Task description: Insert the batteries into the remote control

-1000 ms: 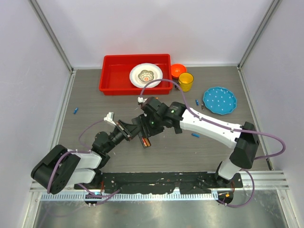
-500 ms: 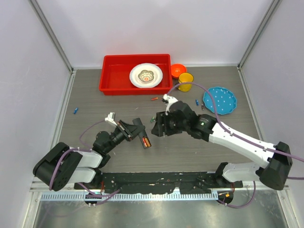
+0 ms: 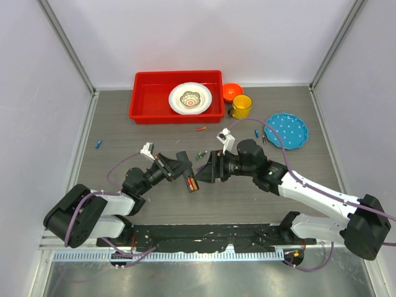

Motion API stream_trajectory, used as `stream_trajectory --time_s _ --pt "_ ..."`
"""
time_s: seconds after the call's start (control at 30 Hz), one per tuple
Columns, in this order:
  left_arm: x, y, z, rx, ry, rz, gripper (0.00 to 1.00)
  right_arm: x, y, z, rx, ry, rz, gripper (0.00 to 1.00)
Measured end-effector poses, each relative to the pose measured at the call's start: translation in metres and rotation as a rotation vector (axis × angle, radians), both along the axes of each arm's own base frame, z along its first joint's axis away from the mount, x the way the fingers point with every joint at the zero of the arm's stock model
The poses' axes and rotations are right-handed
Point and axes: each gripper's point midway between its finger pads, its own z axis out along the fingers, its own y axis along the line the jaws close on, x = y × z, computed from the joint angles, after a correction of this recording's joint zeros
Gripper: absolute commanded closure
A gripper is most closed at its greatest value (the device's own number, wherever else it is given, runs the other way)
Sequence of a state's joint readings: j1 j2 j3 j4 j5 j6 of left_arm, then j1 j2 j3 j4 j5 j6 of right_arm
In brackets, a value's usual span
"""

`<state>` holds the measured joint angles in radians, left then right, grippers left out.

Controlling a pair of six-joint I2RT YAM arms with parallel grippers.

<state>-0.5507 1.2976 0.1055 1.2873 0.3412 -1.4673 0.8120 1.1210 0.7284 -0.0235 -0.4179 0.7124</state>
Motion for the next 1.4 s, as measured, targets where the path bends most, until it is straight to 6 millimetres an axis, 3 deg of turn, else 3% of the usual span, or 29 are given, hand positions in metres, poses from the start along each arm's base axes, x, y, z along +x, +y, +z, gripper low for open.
stream_trajectory --time_s 0.17,0.43,1.0,1.4 --pt "0.002 -0.003 0.005 -0.020 0.010 -0.014 1.00 -0.007 0.003 0.012 0.066 -0.045 0.048 0.28" --pt "0.005 -0.007 0.012 -0.044 0.022 -0.024 1.00 -0.014 0.000 -0.002 0.047 -0.071 0.091 0.28" --pt "0.007 -0.012 0.020 -0.067 0.028 -0.038 1.00 -0.019 0.003 0.002 0.058 -0.118 0.128 0.37" --pt "0.004 -0.014 0.020 -0.068 0.029 -0.047 1.00 -0.015 0.002 -0.005 0.031 -0.124 0.117 0.35"
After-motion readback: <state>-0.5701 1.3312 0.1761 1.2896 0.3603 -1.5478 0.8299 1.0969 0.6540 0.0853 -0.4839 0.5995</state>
